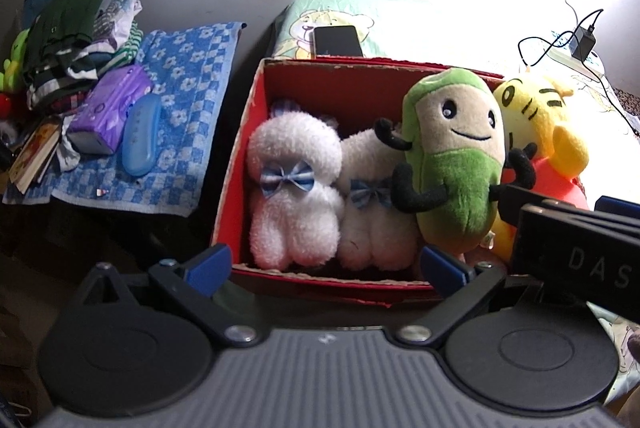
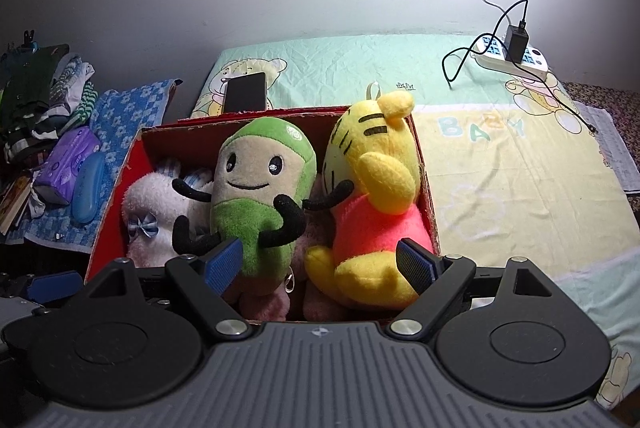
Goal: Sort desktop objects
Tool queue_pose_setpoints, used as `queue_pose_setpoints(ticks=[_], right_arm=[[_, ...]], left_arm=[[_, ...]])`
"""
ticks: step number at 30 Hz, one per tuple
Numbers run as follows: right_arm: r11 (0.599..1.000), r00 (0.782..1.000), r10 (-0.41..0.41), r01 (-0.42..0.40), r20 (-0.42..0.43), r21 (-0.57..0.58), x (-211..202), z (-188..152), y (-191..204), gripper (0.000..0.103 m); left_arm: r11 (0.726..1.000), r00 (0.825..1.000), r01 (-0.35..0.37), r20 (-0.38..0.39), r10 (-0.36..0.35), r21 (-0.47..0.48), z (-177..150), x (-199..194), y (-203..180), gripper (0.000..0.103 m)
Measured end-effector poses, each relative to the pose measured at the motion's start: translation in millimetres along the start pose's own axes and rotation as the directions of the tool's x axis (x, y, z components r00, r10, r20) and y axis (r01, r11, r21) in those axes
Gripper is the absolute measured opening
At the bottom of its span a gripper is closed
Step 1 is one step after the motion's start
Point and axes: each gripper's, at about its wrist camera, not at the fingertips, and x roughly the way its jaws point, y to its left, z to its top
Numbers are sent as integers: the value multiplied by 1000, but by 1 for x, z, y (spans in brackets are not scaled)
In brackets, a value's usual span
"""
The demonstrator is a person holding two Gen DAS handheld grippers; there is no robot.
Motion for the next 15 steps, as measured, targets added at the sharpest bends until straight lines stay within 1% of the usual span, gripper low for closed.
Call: queue_pose_setpoints(ticks=[10,15], right_arm=[[1000,1000,10,-11,-9,-17,10,5,6,86],[1000,1000,11,-11,-4,-23,15,9,9,86]], left_arm=[[1000,1000,6,-4,-6,-1,10,13,5,101],[1000,1000,-5,3,5,6,15,21,5,101]])
